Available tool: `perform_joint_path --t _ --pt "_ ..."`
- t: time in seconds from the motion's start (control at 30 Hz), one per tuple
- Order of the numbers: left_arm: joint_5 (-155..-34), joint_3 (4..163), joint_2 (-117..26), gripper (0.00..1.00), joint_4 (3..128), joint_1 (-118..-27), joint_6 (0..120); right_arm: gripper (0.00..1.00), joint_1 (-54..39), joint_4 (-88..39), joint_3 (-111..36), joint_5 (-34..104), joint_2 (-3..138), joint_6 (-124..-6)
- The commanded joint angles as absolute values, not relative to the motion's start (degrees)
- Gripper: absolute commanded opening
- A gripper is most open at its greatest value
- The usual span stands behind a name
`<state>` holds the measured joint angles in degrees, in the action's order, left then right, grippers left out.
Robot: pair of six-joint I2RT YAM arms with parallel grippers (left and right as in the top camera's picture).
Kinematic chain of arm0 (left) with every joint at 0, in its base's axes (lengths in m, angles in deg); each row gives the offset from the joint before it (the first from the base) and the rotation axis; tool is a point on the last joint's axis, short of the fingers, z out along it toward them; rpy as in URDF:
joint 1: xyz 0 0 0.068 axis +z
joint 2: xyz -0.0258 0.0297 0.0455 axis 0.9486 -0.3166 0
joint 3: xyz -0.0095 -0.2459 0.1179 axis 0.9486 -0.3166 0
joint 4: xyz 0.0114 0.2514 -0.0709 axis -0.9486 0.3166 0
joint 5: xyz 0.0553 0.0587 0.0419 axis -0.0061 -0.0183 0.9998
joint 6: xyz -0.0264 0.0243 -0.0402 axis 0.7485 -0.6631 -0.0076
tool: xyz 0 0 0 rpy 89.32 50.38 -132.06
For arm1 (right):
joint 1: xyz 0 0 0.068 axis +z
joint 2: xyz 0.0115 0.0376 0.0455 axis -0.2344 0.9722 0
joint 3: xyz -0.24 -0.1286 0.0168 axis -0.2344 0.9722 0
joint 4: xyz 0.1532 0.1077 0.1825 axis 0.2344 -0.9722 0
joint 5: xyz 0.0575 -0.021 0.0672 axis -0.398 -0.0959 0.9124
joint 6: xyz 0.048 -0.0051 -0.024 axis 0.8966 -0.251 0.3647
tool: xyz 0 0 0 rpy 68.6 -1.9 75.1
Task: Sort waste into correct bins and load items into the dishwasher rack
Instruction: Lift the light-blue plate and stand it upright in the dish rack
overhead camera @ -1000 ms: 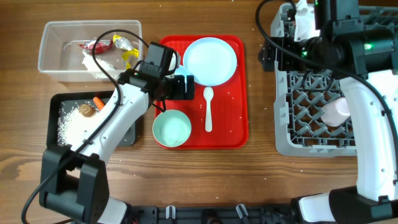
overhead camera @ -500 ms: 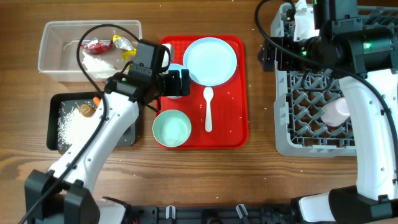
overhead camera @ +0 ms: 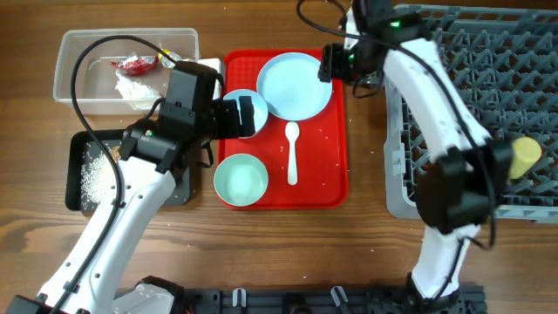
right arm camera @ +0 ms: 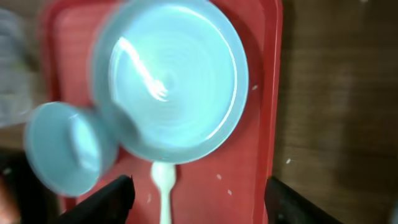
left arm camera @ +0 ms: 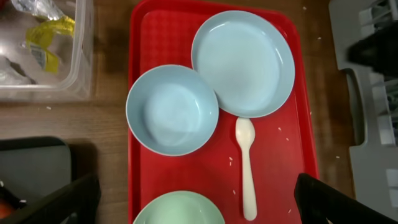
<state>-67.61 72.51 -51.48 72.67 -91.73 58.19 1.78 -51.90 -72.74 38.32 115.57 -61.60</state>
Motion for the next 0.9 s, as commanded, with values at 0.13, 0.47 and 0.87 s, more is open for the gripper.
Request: perform_joint_path --t 0.13,0.47,0.87 --pt "-66.75 72.2 -51.28 1.0 73.05 -91.51 59.13 0.47 1.76 -48.86 -73.16 37.62 128.25 -57.73" --pt "-66.8 72.2 -51.28 1.0 73.07 -91.51 59.13 0.15 2.46 -44.06 -73.16 37.38 132.34 -56.51" --pt "-66.78 72.2 -51.28 1.0 73.05 -91.51 59.11 0.04 1.93 -44.54 -73.6 36.97 132.25 -57.91"
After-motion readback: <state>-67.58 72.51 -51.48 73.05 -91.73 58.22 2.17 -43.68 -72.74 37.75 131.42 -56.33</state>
